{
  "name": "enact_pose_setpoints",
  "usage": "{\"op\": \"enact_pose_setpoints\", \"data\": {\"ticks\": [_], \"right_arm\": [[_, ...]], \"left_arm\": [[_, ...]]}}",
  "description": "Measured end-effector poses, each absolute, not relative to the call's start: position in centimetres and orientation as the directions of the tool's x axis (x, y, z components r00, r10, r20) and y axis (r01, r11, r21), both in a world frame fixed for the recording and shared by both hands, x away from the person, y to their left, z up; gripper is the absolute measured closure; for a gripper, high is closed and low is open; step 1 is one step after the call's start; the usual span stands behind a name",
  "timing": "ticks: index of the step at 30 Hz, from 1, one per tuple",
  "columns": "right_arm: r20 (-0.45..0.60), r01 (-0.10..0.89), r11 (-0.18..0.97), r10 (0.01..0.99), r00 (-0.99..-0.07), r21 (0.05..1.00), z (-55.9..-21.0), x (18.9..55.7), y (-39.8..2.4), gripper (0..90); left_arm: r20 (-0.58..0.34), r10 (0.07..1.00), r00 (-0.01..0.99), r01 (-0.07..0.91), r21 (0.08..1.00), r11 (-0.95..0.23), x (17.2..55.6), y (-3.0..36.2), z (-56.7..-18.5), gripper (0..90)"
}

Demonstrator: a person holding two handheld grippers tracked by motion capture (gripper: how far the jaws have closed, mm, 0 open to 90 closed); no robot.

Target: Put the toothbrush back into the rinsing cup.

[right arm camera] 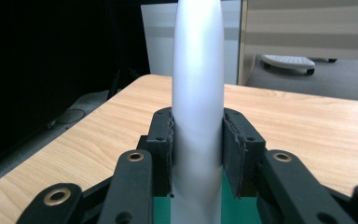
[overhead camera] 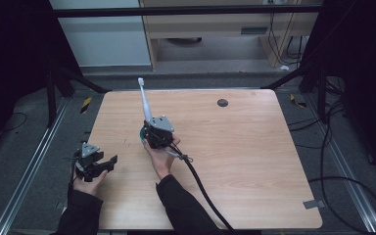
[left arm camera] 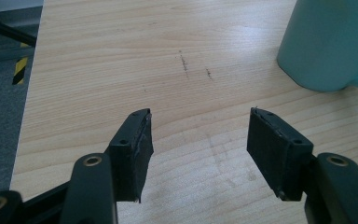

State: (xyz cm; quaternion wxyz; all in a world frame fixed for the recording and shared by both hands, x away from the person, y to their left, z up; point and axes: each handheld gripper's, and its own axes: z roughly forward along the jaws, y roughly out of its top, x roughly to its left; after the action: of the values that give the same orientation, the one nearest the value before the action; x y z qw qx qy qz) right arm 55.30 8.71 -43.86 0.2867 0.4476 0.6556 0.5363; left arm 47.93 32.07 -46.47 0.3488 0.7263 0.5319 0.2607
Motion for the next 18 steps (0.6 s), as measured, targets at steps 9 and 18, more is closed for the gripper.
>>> {"op": "enact_pose_setpoints", "data": {"ticks": [9,18], "right_arm": [[0.104,0.312,0.043,0.893,-0.438,0.949,-44.6,55.3,8.8,66.0],[0.083,0.338,0.081,0.892,-0.444,0.938,-45.1,55.4,9.0,65.7]], "left_arm": [[0.008,0.955,0.298,0.591,0.784,-0.191,47.9,32.1,-46.5,40.0],[0.009,0.954,0.298,0.592,0.783,-0.192,47.9,32.1,-46.5,40.0]]}}
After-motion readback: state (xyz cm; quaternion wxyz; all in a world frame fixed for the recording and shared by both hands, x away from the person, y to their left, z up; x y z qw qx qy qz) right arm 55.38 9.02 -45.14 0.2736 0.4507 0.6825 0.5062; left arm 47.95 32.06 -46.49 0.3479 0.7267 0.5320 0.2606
